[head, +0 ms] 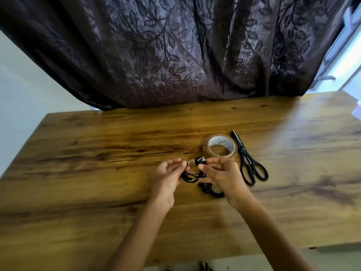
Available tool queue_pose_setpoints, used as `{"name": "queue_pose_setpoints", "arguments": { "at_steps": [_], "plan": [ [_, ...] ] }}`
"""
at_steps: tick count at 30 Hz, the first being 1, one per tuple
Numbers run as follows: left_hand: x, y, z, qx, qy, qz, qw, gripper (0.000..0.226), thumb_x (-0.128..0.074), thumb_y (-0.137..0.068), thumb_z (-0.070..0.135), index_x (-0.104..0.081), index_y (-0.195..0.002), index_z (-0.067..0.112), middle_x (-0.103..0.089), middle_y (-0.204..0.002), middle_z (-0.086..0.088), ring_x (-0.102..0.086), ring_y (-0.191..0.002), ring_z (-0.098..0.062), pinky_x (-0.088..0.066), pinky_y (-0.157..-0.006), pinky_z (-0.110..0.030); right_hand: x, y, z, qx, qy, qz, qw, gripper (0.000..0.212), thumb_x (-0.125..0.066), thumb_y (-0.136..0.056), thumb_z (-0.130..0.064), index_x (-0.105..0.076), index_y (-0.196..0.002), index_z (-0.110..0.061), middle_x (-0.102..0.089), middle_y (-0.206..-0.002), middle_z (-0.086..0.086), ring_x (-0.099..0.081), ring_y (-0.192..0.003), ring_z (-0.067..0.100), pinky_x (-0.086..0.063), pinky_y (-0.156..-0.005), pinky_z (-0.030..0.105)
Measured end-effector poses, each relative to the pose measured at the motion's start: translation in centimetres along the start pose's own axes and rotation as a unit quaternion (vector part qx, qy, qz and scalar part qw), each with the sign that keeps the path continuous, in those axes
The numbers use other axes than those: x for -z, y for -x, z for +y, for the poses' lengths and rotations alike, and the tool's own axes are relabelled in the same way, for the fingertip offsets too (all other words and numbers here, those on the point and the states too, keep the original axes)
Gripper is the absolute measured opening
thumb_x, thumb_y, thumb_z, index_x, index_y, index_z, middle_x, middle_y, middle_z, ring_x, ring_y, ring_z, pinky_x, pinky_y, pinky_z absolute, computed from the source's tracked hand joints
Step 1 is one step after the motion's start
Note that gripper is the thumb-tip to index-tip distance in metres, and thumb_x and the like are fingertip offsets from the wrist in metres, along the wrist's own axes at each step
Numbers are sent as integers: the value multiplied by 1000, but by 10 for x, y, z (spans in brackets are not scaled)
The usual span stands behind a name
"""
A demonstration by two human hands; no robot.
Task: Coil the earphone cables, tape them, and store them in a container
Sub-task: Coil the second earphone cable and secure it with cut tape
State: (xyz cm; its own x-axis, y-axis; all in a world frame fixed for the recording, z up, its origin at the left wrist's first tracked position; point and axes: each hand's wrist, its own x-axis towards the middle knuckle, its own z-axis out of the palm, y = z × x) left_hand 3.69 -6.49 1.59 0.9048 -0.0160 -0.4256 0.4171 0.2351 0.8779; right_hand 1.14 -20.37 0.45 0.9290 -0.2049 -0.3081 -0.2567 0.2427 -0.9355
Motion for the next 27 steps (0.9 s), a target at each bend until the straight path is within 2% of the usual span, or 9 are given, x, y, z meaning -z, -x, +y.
{"name": "queue_pose_setpoints", "arguments": {
  "at_steps": [4,6,8,10,14,17,21,24,27],
  "plan": [
    [15,-12,-30,0,-133,31,991,17,-66,-83,7,-63,-99,7,-69,-87,-5,-66,-78,-12,-54,-71,-24,-2,-5,33,-16,81,39,996,20,-75,-72,-6,-61,-86,-1,-70,-78,10,-70,-69,16,-58,-60,27],
    [22,-15,-40,-28,-209,53,976,14,-68,-82,11,-66,-96,9,-69,-84,-2,-65,-77,-9,-50,-62,-14,-7,-6,44,-13,122,51,991,12,-75,-74,-8,-66,-81,-7,-71,-79,8,-70,-73,17,-58,-62,27],
    [27,-16,-46,-63,-272,68,958,9,-68,-82,13,-67,-90,13,-67,-79,3,-62,-72,-3,-46,-54,-6,-12,-7,52,-10,168,55,984,8,-72,-78,-11,-70,-86,-8,-71,-83,5,-70,-77,16,-58,-66,27],
    [31,-18,-50,-99,-315,74,941,7,-69,-81,13,-68,-88,14,-66,-78,5,-60,-71,2,-45,-55,-4,-16,-8,56,-7,228,53,972,17,-68,-83,-14,-71,-97,-5,-71,-89,4,-68,-79,11,-58,-71,27],
    [36,-20,-58,-129,-364,81,919,7,-67,-82,11,-69,-89,11,-67,-81,2,-58,-70,3,-45,-57,-3,-23,-6,57,4,306,58,950,19,-65,-86,-15,-69,-103,-6,-65,-83,-4,-63,-76,6,-56,-75,24],
    [37,-19,-60,-140,-384,84,909,11,-67,-83,12,-69,-93,10,-66,-82,2,-59,-70,-1,-44,-56,-3,-27,-3,55,22,347,69,935,22,-63,-88,-15,-67,-108,-6,-59,-80,-7,-57,-68,2,-47,-61,11],
    [40,-19,-63,-145,-408,90,897,10,-67,-83,14,-70,-92,11,-67,-81,3,-57,-66,1,-43,-51,-4,-32,0,54,39,400,80,912,26,-62,-88,-20,-66,-111,-7,-70,-95,6,-58,-75,10,-47,-70,19],
    [41,-18,-64,-136,-412,89,896,9,-66,-83,16,-69,-92,13,-66,-78,4,-56,-65,1,-41,-51,-7,-32,0,56,43,416,93,904,33,-65,-86,-25,-64,-114,-8,-70,-99,8,-61,-80,13,-46,-70,18],
    [41,-16,-59,-129,-417,95,895,7,-65,-84,21,-66,-91,21,-65,-78,6,-59,-66,-4,-47,-52,-18,-30,1,56,47,405,104,907,36,-67,-84,-29,-65,-113,-9,-71,-95,7,-60,-77,11,-45,-68,18]
  ]
}}
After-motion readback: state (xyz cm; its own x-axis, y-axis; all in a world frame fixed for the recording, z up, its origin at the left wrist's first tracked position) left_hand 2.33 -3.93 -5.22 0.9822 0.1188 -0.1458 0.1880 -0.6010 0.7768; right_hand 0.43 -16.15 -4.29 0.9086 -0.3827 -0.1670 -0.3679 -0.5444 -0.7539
